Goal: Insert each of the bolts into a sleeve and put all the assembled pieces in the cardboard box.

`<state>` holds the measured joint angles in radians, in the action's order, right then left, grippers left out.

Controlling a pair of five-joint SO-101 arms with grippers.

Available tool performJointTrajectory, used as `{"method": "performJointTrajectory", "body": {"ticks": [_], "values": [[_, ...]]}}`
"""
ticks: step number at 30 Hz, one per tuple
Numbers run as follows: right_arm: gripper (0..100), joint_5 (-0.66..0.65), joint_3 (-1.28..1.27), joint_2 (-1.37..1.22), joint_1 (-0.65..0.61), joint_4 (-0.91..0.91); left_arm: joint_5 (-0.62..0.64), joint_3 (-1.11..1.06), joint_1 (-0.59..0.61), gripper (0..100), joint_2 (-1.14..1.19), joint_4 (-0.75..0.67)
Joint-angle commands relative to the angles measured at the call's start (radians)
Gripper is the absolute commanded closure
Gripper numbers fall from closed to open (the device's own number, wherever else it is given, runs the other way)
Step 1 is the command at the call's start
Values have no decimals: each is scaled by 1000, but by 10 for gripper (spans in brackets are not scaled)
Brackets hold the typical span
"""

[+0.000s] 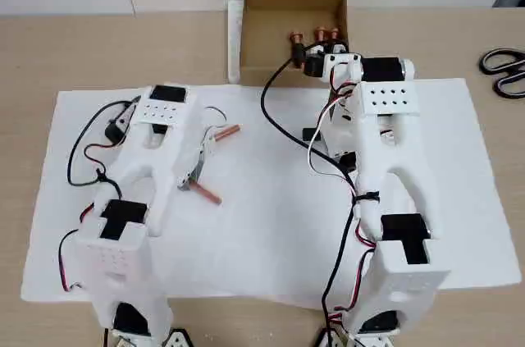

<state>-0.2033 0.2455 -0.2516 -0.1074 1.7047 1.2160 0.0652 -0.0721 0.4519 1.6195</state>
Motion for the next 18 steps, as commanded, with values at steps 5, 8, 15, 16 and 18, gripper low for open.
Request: {"method": "performJointTrajectory", "body": {"ticks": [5,8,15,16,18], "values": [[995,12,3,70,1,21,-729,117,12,994,-6,132],[995,12,3,70,1,21,-908,139,31,994,0,132],[995,12,3,70,-1,21,-934,160,140,994,2,123],[995,12,3,70,-1,21,-924,160,155,994,2,106],[995,12,3,70,-1,21,-905,157,170,994,3,91]]}}
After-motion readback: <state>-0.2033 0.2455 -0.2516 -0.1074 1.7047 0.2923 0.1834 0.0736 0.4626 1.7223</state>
